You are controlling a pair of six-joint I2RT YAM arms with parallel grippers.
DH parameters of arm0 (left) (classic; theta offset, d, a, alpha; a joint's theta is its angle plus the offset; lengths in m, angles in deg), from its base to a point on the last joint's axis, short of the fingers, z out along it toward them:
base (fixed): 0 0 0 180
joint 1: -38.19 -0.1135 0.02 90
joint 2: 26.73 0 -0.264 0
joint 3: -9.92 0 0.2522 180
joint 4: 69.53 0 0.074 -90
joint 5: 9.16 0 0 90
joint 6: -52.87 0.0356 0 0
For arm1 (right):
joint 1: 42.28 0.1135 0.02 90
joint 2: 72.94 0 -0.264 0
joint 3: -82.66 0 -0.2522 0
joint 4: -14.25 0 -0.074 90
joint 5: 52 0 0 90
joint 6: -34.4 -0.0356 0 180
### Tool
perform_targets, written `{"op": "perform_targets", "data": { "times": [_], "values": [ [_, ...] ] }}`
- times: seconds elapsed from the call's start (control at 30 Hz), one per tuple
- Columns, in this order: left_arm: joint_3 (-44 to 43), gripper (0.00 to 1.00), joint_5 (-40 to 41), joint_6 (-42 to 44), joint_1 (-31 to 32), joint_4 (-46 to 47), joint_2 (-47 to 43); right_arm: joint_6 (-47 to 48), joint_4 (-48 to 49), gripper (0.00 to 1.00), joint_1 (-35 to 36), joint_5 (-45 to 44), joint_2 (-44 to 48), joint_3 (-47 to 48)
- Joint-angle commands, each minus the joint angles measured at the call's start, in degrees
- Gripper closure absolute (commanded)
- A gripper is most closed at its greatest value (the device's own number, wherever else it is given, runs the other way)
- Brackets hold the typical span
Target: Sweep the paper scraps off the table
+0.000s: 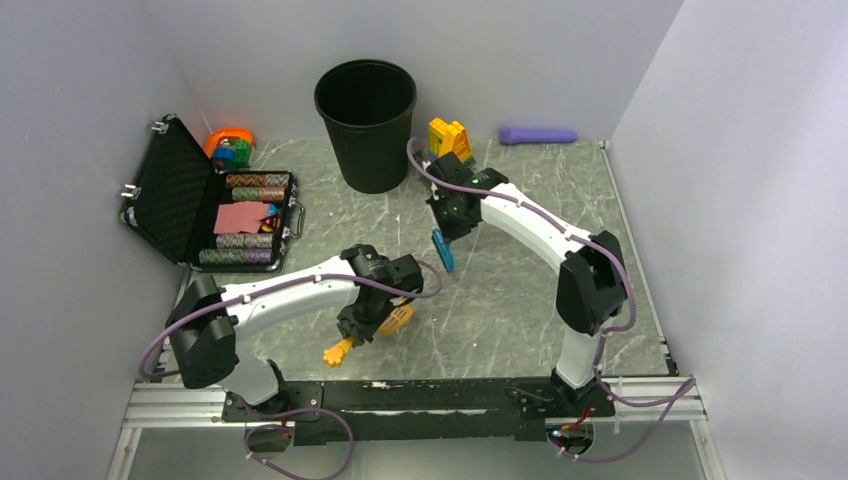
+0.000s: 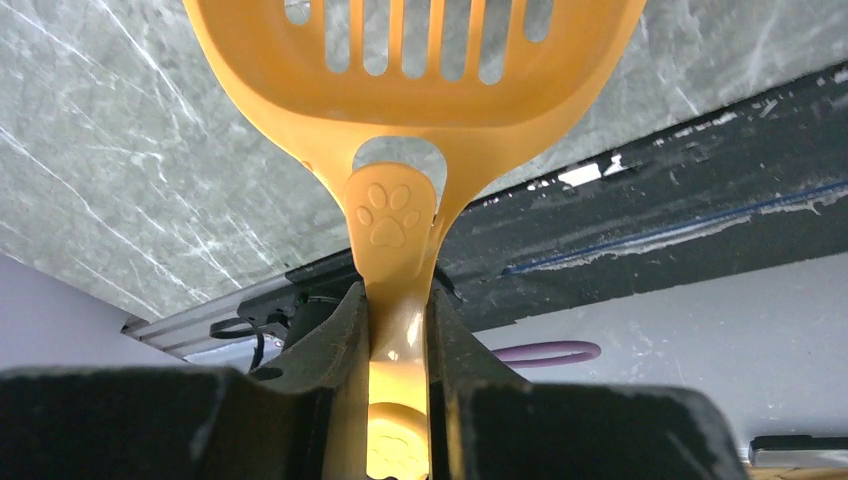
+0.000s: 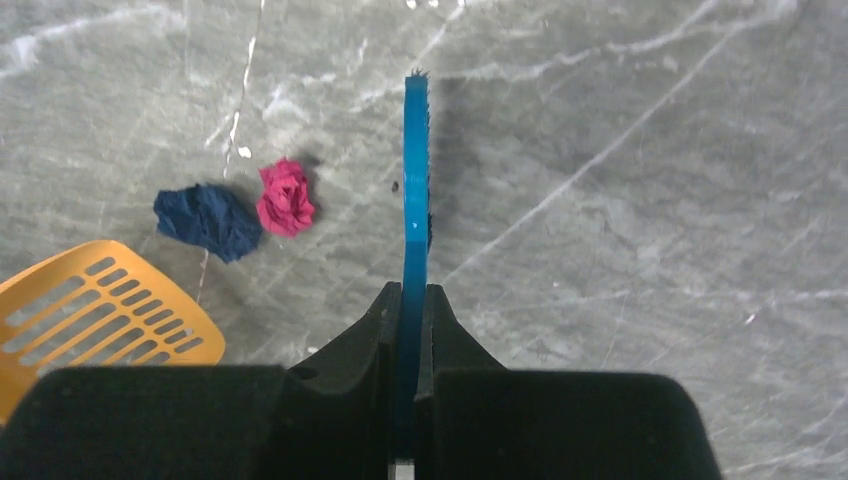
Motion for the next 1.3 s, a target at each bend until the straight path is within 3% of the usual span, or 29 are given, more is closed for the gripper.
{"op": "perform_targets", "data": {
  "times": [0.0,0.63,0.8,1.07,1.27],
  "values": [
    [-1.66,1.0,-1.51,5.36,-2.5,0.9,2.69,4.75,-3.34,1.0,0.15,1.65,-4.76,7.89],
    [-0.35,1.0,-1.9,10.22,-9.05,3.18,8.72,7.79,-7.05,1.0,5.17,12.06,-13.36,14.9],
    [-1.6,1.0,-1.03,11.33,-9.71,4.33,11.33,7.74,-5.57,1.0,5.38,17.96,-12.53,14.26],
    [-1.69,1.0,1.01,11.32,-9.79,5.12,11.22,6.76,-0.02,1.0,3.88,34.54,-6.42,9.21],
    [0.0,1.0,3.24,10.02,-9.62,7.3,9.22,4.53,0.99,1.0,0.94,33.38,-3.12,4.76]
  ]
}}
